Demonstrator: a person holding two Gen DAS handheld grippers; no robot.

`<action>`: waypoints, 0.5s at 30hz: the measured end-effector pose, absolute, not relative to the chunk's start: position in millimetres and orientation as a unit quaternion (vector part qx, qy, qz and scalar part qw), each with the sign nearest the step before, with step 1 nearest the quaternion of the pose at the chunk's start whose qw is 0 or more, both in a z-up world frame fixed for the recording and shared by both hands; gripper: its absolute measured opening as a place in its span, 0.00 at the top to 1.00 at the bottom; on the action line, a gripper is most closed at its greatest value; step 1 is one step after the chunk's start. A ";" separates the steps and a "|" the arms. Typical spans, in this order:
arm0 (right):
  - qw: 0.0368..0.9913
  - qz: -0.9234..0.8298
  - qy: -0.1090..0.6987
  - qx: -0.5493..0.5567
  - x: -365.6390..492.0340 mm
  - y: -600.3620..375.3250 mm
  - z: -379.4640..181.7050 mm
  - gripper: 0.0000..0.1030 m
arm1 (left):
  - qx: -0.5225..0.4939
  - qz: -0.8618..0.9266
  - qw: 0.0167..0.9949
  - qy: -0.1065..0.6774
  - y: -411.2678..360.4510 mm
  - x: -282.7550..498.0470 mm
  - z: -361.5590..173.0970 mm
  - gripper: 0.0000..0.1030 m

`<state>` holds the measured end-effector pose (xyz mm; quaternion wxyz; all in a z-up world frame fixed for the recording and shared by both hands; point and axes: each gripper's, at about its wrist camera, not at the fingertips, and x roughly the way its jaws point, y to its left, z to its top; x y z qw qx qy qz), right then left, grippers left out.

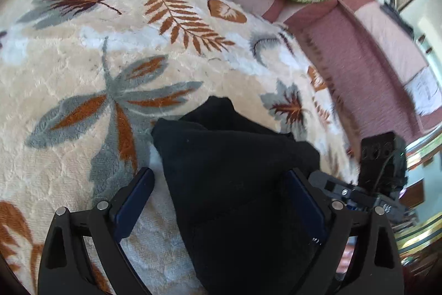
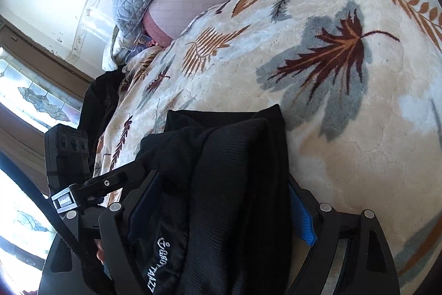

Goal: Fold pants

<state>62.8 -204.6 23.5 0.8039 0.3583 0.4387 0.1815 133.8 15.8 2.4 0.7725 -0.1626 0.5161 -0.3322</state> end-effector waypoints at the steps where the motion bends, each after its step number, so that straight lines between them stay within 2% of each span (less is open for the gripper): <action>1: 0.803 0.178 0.439 0.362 63.8 -204.0 23.8 0.14 | -0.171 -0.333 0.771 0.516 17.3 134.8 1.7 0.07; 4: 0.801 0.171 0.439 0.368 64.2 -201.8 24.7 0.15 | -0.160 -0.332 0.773 0.516 12.7 133.9 2.9 0.07; 8: 0.797 0.166 0.445 0.372 64.0 -198.0 26.2 0.24 | -0.091 -0.314 0.798 0.507 -7.6 122.2 7.2 0.08; 9: 0.793 0.170 0.447 0.378 64.0 -197.7 25.3 0.27 | -0.088 -0.315 0.799 0.505 -9.1 120.9 7.2 0.13; 10: 0.791 0.170 0.448 0.381 63.5 -197.3 24.5 0.28 | -0.092 -0.328 0.794 0.504 -12.7 118.3 7.8 0.30; 11: 0.792 0.167 0.450 0.377 63.3 -196.4 24.6 0.31 | -0.093 -0.336 0.789 0.506 -15.6 117.5 8.2 0.42; 14: 0.795 0.155 0.463 0.361 64.0 -193.5 27.1 0.47 | -0.101 -0.343 0.786 0.504 -15.5 118.8 9.6 0.54; 15: 0.795 0.157 0.465 0.357 65.0 -191.9 29.8 0.52 | -0.111 -0.344 0.783 0.506 -13.2 120.7 9.1 0.56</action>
